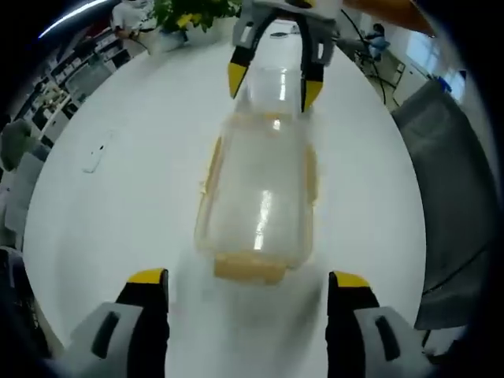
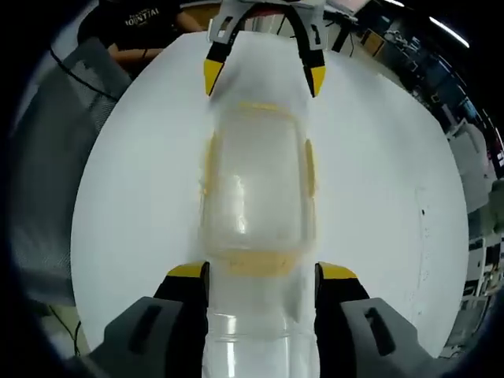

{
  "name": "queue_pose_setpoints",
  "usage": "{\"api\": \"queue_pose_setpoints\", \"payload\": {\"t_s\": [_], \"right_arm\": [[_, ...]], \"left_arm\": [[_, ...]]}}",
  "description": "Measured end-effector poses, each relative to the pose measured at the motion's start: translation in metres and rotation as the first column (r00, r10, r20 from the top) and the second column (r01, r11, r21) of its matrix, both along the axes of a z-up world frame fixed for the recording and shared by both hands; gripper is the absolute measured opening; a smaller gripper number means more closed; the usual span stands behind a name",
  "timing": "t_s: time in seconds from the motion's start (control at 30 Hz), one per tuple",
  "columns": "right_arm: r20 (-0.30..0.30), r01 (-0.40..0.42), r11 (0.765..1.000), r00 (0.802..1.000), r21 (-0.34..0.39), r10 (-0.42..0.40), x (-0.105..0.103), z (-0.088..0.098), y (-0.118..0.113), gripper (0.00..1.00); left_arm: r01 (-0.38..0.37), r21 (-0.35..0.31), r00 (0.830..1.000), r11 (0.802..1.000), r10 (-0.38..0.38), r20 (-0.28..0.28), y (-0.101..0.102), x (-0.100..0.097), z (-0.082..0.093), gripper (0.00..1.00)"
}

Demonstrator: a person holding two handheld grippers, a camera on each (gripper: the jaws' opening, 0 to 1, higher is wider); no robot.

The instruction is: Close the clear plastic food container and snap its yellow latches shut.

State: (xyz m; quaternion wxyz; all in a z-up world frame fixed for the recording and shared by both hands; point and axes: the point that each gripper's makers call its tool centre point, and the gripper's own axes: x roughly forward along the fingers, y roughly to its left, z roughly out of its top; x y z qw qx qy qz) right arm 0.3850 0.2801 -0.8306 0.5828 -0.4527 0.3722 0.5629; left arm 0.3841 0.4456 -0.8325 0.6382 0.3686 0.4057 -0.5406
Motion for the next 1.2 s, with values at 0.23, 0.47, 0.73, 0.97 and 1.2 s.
{"api": "queue_pose_setpoints", "payload": {"t_s": [0.23, 0.47, 0.73, 0.97, 1.2], "right_arm": [[-0.052, -0.014, 1.0, 0.999, -0.013, 0.013, 0.0, -0.013, 0.001, 0.5], [-0.074, -0.017, 1.0, 0.997, -0.013, 0.016, 0.0, -0.019, 0.007, 0.48], [-0.103, -0.006, 1.0, 0.995, -0.004, 0.006, -0.006, -0.019, 0.005, 0.44], [-0.104, 0.004, 1.0, 0.995, 0.021, -0.002, -0.007, -0.019, 0.004, 0.42], [-0.104, 0.008, 1.0, 0.995, 0.024, -0.005, -0.008, -0.019, 0.004, 0.41]], "left_arm": [[0.062, -0.012, 0.996, 0.998, -0.062, -0.059, -0.004, -0.002, -0.012, 0.74], [0.041, -0.037, 0.998, 0.998, -0.043, -0.05, -0.005, 0.006, -0.013, 0.65], [0.09, -0.012, 0.996, 0.996, -0.091, -0.019, -0.003, 0.008, -0.014, 0.49], [0.116, -0.016, 0.993, 0.993, -0.116, -0.01, -0.005, 0.004, -0.014, 0.41], [0.106, -0.008, 0.994, 0.994, -0.106, -0.01, -0.004, -0.002, -0.014, 0.34]]}}
